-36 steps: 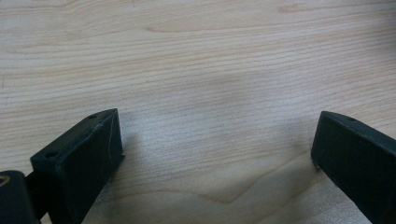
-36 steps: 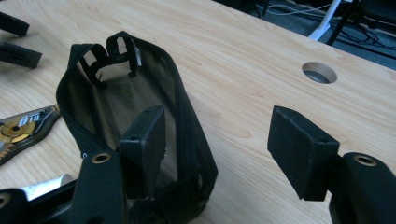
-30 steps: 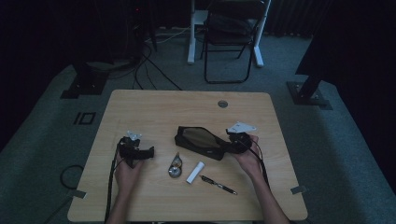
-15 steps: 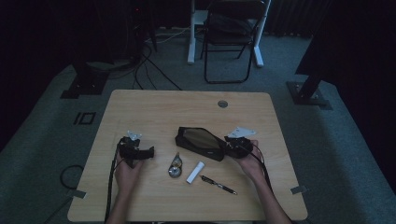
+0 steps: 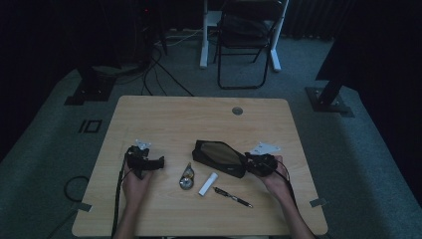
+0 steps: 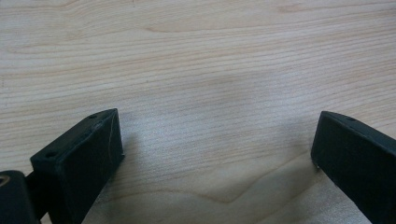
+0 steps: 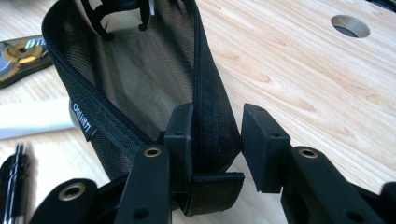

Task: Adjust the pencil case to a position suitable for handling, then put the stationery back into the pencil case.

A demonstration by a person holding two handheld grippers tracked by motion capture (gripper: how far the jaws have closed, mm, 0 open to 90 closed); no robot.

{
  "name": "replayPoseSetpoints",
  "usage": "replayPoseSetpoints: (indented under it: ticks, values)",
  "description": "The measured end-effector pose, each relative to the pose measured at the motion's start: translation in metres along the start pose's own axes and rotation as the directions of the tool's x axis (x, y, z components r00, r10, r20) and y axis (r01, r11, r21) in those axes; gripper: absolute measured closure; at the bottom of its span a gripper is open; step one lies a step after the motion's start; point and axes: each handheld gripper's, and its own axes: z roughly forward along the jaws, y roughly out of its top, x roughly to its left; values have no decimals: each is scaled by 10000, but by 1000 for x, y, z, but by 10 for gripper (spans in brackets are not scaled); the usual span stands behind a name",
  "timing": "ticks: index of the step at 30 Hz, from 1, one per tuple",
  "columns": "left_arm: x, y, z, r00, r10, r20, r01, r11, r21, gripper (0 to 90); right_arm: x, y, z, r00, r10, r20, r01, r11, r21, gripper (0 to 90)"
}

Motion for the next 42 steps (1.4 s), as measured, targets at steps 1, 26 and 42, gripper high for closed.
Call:
replayPoseSetpoints:
  ticks: [1, 26, 42]
  values:
    - [0, 0, 0, 10000, 2, 0, -2, 10000, 0, 23, 0, -1, -2, 10000, 1, -1, -1, 10000, -6, 650]
    - [-1, 0, 0, 10000, 18, 10, -18, 10000, -11, 23, 5, 7, -36, 9995, 248, 183, -219, 9891, -1455, 400]
    - [-1, 0, 0, 10000, 34, 16, -34, 10000, -5, 23, 23, 14, -58, 9994, -317, -128, 292, 9861, -1635, 369]
